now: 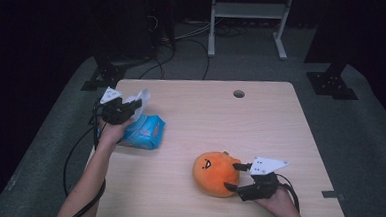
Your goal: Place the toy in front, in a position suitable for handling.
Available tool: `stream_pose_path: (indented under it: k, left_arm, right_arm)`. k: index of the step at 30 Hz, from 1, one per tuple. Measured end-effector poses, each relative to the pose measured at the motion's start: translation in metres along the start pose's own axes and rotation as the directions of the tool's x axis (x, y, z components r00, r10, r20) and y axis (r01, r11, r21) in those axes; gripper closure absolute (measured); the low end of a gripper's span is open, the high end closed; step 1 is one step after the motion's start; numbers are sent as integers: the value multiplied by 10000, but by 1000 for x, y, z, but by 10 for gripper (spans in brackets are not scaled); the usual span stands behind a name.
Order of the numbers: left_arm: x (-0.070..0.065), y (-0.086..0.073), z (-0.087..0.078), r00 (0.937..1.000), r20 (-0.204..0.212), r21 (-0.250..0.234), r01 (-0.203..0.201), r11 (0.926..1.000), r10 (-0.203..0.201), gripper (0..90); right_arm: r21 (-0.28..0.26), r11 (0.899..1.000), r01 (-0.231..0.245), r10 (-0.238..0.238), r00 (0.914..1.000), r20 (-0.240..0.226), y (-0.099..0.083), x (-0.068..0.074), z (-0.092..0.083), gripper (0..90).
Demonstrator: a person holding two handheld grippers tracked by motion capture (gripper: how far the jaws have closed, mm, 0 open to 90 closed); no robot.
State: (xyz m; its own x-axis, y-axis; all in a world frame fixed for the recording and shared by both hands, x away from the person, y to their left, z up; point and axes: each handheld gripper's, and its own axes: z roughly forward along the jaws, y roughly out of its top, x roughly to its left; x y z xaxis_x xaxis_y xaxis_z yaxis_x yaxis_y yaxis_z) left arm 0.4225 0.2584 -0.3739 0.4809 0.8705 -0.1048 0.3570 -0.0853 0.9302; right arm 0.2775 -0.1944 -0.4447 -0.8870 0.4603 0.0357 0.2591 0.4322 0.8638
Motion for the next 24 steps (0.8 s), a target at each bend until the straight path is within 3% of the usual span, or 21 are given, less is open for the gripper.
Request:
stream_pose_path:
  k: [10,15,19,24]
  left_arm:
    - [-13,8,-13,9974,723,-354,16,9994,9,881]
    - [-18,18,-23,9936,1131,-942,73,9955,34,881]
    - [-28,28,-27,9886,1498,-1238,38,9923,149,880]
    - [-50,37,-30,9725,2287,-1446,-106,9894,439,880]
  right_arm:
    - [-44,9999,-101,101,9999,-40,-1,0,0,278]
    - [-51,10000,-78,78,10000,-26,-1,0,1,278]
    - [-48,10000,-61,61,10000,-12,-1,0,1,278]
    - [-6,10000,-82,82,10000,-8,-1,0,0,277]
